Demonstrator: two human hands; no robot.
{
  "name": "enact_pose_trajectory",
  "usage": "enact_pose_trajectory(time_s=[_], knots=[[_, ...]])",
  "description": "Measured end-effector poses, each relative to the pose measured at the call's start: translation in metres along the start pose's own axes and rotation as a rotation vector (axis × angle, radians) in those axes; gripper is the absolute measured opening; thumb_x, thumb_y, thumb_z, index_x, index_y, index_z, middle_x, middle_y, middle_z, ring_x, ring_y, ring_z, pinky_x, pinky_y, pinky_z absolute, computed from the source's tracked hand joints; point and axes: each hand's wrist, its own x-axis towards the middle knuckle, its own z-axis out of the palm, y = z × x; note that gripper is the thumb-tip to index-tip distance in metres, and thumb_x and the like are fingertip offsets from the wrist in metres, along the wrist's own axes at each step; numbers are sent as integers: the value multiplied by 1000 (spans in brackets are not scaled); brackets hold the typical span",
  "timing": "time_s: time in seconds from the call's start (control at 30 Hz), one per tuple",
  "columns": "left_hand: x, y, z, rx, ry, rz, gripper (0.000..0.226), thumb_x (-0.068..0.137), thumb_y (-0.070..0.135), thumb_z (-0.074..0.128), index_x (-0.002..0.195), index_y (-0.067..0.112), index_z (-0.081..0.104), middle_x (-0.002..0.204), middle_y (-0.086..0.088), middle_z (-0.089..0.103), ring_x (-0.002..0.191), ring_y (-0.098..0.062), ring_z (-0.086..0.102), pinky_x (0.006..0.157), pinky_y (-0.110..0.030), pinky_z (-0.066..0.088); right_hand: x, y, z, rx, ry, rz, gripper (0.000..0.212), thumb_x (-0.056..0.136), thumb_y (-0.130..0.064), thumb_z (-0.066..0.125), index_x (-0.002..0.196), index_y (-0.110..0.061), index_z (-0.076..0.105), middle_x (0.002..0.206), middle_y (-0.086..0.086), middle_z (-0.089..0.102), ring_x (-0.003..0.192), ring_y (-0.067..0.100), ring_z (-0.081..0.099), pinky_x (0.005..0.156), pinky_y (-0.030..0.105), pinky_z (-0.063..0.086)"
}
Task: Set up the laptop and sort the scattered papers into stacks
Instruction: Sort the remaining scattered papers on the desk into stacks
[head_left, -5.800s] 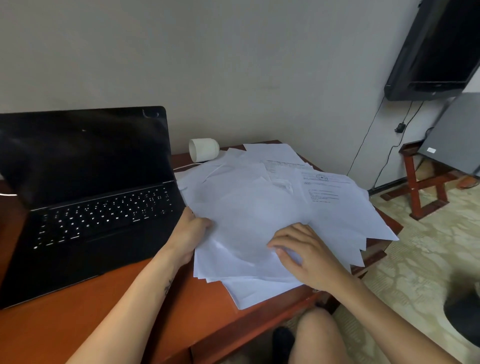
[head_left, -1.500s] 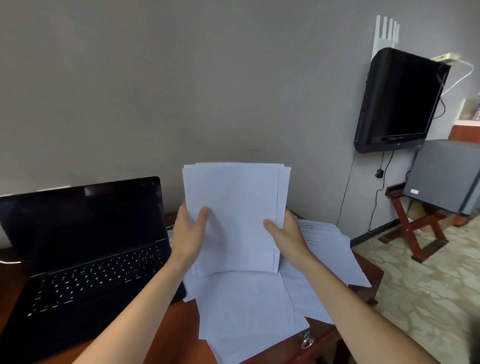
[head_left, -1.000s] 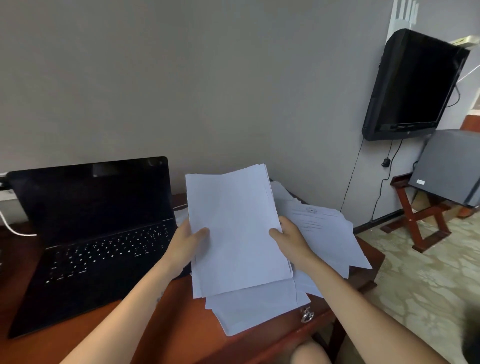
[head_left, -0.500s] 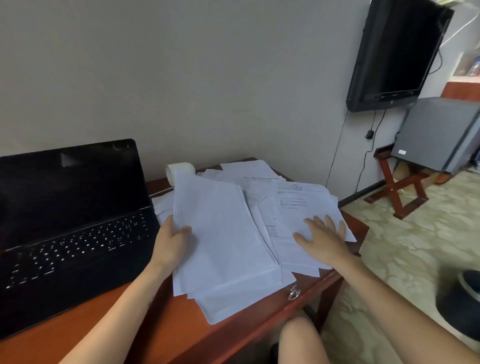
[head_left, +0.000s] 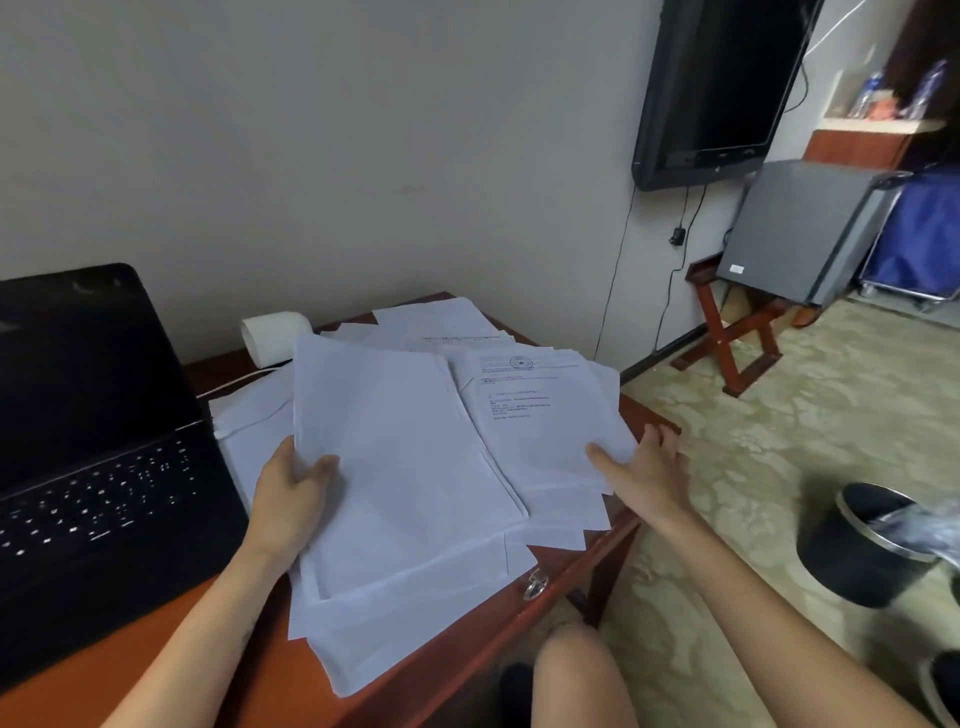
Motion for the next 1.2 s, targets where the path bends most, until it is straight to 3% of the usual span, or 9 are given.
enact_pose_trajectory(time_s=[0.2,0.37,0.47,0.53,0.6,0.7,0.93,1.07,1.2], knots=[[-4,2,2,23,39,85,20,105,16,57,123,24,56,116,2,67,104,-20,63,89,-37,47,1,3,-15,320,6,65,83,86,-31,78,150,-3,32,143,10,44,123,29,54,90,30,42],[-6,0,2,7,27,71,22,105,15,58,127,18,57,120,-1,68,108,-25,65,93,-42,51,-6,17,-20,778,-31,240,72,90,-12,74,150,-5,35,120,3,58,89,16,65,73,28,53],[-9,-2,1,-27,-1,48,23,105,17,58,128,20,56,121,-2,69,111,-27,67,98,-51,54,-16,28,-19,999,-61,325,39,95,-4,65,132,2,54,117,13,65,87,19,68,62,21,58],[-11,-1,1,-47,-16,35,24,106,17,58,128,22,55,122,-1,69,111,-26,67,99,-54,54,-27,32,-20,1117,-72,376,15,98,1,59,113,-1,60,106,13,65,85,18,65,69,23,61],[-14,1,1,-57,-21,34,24,106,17,57,129,22,54,123,-1,69,112,-27,67,99,-53,55,-35,36,-23,1307,-75,422,11,100,4,54,109,-2,59,104,12,64,88,17,65,68,22,60],[-16,4,2,-89,-30,18,25,106,16,57,130,22,54,122,-1,69,111,-27,68,99,-54,55,-43,38,-29,1512,-79,445,20,102,4,50,121,0,58,110,12,66,95,16,66,61,18,58],[-27,10,12,-193,-106,-68,23,106,19,58,129,20,57,120,-3,73,106,-28,72,95,-54,58,-58,25,-25,1166,-159,204,25,99,-3,61,124,-3,59,115,17,69,89,21,75,72,24,60],[-32,13,14,-199,-129,-81,19,108,23,55,126,21,58,119,-2,74,106,-26,73,96,-53,58,-71,1,-12,989,-241,48,23,101,-11,60,124,-11,61,115,5,72,91,21,76,80,31,60],[-34,14,14,-200,-122,-81,17,109,29,53,123,21,57,119,-2,73,107,-25,71,96,-50,58,-81,-26,3,867,-269,-72,21,98,-7,62,119,-12,61,115,0,66,95,17,73,70,33,62]])
